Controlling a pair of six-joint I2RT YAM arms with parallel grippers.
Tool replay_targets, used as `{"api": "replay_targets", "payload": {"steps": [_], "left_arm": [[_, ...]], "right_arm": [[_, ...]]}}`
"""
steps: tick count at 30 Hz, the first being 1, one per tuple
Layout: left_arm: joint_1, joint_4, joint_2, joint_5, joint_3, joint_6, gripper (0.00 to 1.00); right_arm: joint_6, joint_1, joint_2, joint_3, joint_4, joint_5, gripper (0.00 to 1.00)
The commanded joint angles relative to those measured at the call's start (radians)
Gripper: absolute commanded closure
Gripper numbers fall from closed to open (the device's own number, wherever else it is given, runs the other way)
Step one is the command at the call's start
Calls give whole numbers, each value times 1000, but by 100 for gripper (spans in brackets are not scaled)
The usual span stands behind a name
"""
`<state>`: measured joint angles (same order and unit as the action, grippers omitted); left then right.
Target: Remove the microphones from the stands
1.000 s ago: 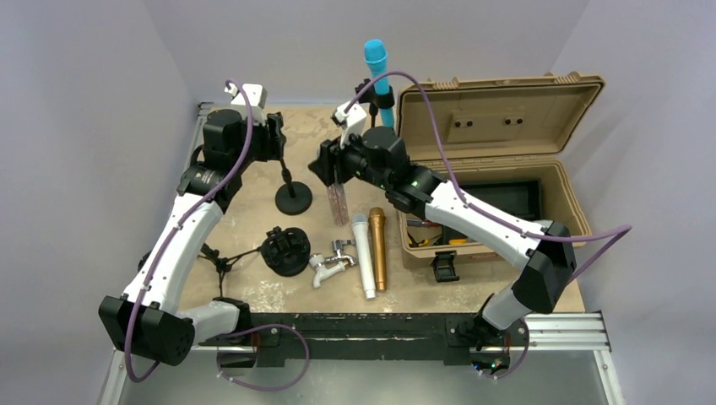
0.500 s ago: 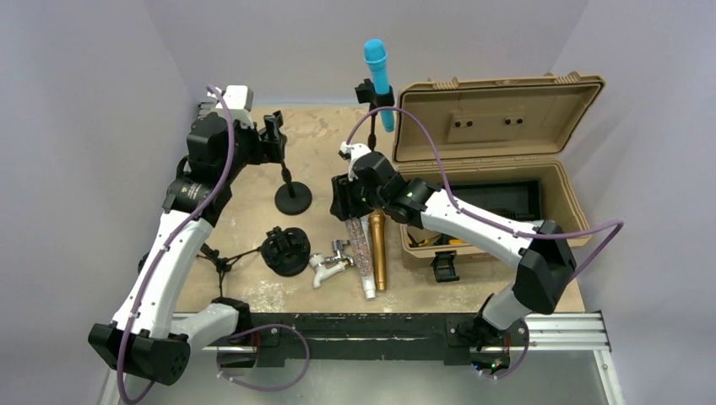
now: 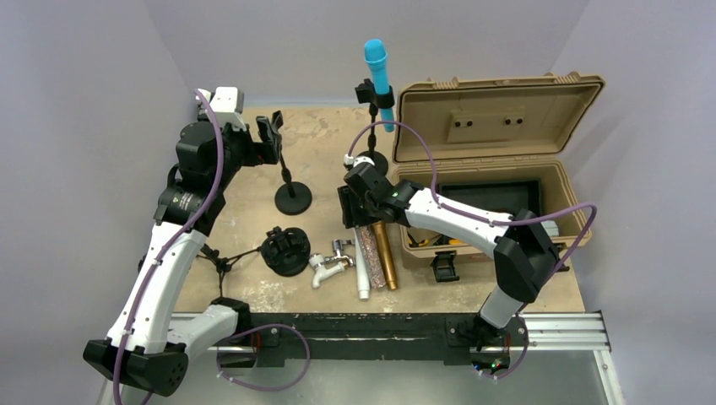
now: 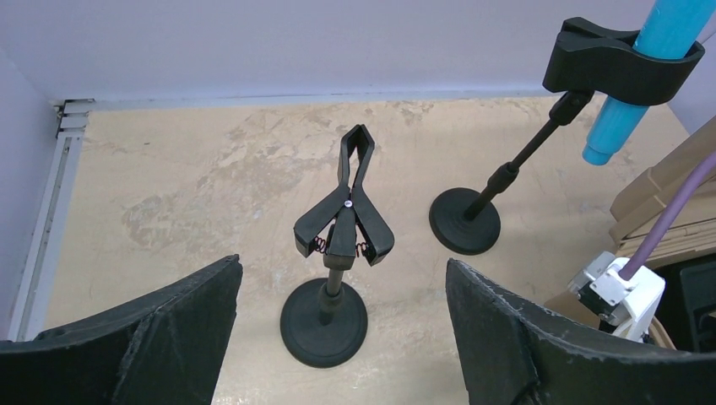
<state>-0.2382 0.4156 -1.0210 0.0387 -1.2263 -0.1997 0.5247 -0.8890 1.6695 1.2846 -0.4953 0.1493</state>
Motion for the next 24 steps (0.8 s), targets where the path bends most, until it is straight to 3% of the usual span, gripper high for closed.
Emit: {"api": "replay_targets", "payload": {"steps": [1, 4, 13, 18, 24], "left_arm": [[-4, -8, 19, 3, -13, -15, 13], [-4, -7, 20, 3, -13, -15, 12], [-4, -8, 21, 5, -12, -11, 12], [-6, -17, 25, 13, -1, -2, 11], [-6, -22, 32, 29, 4, 8, 10]], "right_arm": [[40, 11, 28, 35, 12, 84, 86], [34, 12, 50, 43, 23, 103, 81], [-9, 12, 34, 42, 57, 173, 46], [-55, 12, 24, 60, 85, 192, 37], [-117, 12, 3, 90, 151, 203, 33]]}}
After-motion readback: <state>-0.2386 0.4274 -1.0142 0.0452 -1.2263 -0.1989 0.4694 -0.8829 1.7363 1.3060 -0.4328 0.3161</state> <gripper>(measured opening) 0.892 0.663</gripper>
